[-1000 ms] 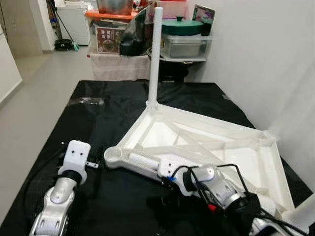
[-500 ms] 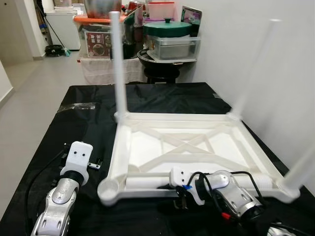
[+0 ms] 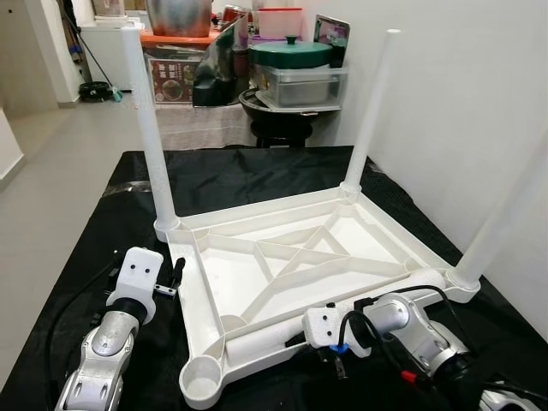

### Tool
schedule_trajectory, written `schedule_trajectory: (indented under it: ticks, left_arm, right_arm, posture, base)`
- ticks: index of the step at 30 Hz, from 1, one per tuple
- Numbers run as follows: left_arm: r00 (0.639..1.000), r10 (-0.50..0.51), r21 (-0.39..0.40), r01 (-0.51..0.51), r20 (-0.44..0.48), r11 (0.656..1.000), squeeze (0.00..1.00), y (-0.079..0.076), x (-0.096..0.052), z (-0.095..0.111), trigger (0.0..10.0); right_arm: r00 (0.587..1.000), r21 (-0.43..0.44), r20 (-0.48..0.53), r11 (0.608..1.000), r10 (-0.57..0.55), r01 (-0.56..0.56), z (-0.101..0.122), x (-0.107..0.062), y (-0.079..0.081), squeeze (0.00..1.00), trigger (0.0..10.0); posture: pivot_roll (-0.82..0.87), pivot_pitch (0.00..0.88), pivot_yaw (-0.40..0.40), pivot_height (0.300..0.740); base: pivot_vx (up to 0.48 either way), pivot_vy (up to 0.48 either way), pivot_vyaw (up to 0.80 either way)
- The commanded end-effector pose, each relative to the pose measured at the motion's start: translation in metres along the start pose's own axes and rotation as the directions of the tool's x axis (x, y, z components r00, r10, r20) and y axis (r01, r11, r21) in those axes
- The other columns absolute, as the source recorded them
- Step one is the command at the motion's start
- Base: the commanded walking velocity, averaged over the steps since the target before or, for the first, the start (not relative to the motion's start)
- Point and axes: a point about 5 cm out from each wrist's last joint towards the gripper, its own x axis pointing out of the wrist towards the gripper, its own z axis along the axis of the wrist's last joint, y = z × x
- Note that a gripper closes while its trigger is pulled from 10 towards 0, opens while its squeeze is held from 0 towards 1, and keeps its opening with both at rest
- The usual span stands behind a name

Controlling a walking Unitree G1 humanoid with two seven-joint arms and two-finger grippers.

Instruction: Building children table

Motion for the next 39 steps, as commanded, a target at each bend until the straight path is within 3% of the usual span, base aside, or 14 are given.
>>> schedule_trajectory:
  ticks: [1, 3, 4, 6, 7, 10, 17, 18, 19, 28, 33, 37, 39]
  left_arm:
    - [1.0, -0.012, 0.012, 0.012, -0.025, 1.0, 0.0, -0.002, 0.001, -0.004, 10.0]
    - [1.0, -0.014, 0.012, 0.015, -0.026, 1.0, 0.0, -0.002, 0.001, -0.004, 10.0]
    - [1.0, -0.017, 0.012, 0.018, -0.026, 1.0, 0.0, -0.003, 0.002, -0.004, 10.0]
    - [0.999, -0.02, 0.012, 0.021, -0.026, 1.0, 0.0, -0.004, 0.002, -0.004, 10.0]
    - [0.999, -0.024, 0.012, 0.025, -0.026, 1.0, 0.0, -0.005, 0.002, -0.004, 10.0]
    - [0.999, -0.029, 0.014, 0.029, -0.027, 0.999, 0.0, -0.005, 0.002, -0.004, 10.0]
    - [0.999, -0.032, 0.016, 0.033, -0.029, 0.999, 0.0, -0.005, 0.003, -0.005, 10.0]
    - [0.999, -0.034, 0.015, 0.034, -0.029, 0.999, 0.0, -0.006, 0.003, -0.005, 10.0]
    - [0.999, -0.036, 0.013, 0.037, -0.028, 0.999, 0.0, -0.007, 0.003, -0.005, 10.0]
    - [0.999, -0.047, 0.009, 0.047, -0.026, 0.999, 0.0, -0.011, 0.004, -0.004, 10.0]
    - [0.999, -0.046, 0.01, 0.047, -0.025, 0.999, 0.0, -0.01, 0.004, -0.004, 10.0]
    - [0.998, -0.049, 0.007, 0.049, -0.026, 0.999, 0.0, -0.011, 0.004, -0.005, 10.0]
    - [0.998, -0.049, 0.007, 0.049, -0.026, 0.999, 0.0, -0.011, 0.004, -0.005, 10.0]
  right_arm:
    - [0.99, 0.015, -0.031, 0.991, 0.136, -0.136, -0.008, 0.021, 0.029, 0.0, 0.0]
    - [0.992, 0.012, -0.034, 0.992, 0.125, -0.124, -0.008, 0.022, 0.03, 0.0, 0.0]
    - [0.994, 0.014, -0.026, 0.994, 0.108, -0.108, -0.007, 0.023, 0.03, 0.0, 2.7]
    - [0.996, 0.021, -0.021, 0.996, 0.091, -0.09, -0.006, 0.023, 0.029, 0.0, 2.7]
    - [0.999, 0.044, -0.016, 0.998, 0.046, -0.045, -0.005, 0.023, 0.024, 0.0, 10.0]
    - [0.999, 0.106, 0.028, 0.994, -0.03, 0.027, -0.002, 0.016, 0.017, 0.0, 10.0]
    - [0.994, 0.151, 0.059, 0.985, -0.093, 0.084, -0.002, 0.003, 0.012, 0.05, 10.0]
    - [0.988, 0.171, 0.083, 0.978, -0.131, 0.115, 0.001, 0.0, 0.008, 0.71, 10.0]
    - [0.979, 0.195, 0.111, 0.969, -0.172, 0.149, 0.005, -0.003, 0.005, 1.0, 10.0]
    - [0.95, 0.25, 0.175, 0.945, -0.26, 0.213, 0.015, -0.008, 0.0, 1.0, 10.0]
    - [0.926, 0.288, 0.217, 0.927, -0.309, 0.242, 0.024, -0.024, -0.007, 1.0, 10.0]
    - [0.898, 0.291, 0.265, 0.917, -0.351, 0.273, 0.034, -0.052, -0.015, 1.0, 10.0]
    - [0.898, 0.291, 0.265, 0.917, -0.351, 0.273, 0.034, -0.052, -0.015, 1.0, 10.0]
  posture:
    - [0.09, 0.0, -0.039, 0.74]
    - [0.09, 0.0, -0.039, 0.74]
    - [0.09, 0.0, -0.038, 0.74]
    - [0.09, 0.0, -0.038, 0.74]
    - [0.09, 0.0, -0.037, 0.74]
    - [0.09, 0.0, -0.036, 0.74]
    - [0.08, 0.0, -0.033, 0.74]
    - [0.08, 0.0, -0.033, 0.74]
    - [0.07, 0.0, -0.031, 0.74]
    - [0.07, 0.0, -0.029, 0.74]
    - [0.07, 0.0, -0.031, 0.74]
    - [0.06, 0.0, -0.029, 0.74]
    - [0.06, 0.0, -0.029, 0.74]
  base:
    - [0.0, 0.0, 0.0]
    - [0.0, 0.0, 0.0]
    - [0.0, 0.0, 0.0]
    - [0.0, 0.0, 0.0]
    - [0.0, 0.0, 0.0]
    - [0.0, 0.0, 0.0]
    - [0.0, 0.0, 0.0]
    - [0.0, 0.0, 0.0]
    - [0.0, 0.0, 0.0]
    - [0.0, 0.0, 0.0]
    - [0.0, 0.0, 0.0]
    - [0.0, 0.0, 0.0]
    - [0.0, 0.0, 0.0]
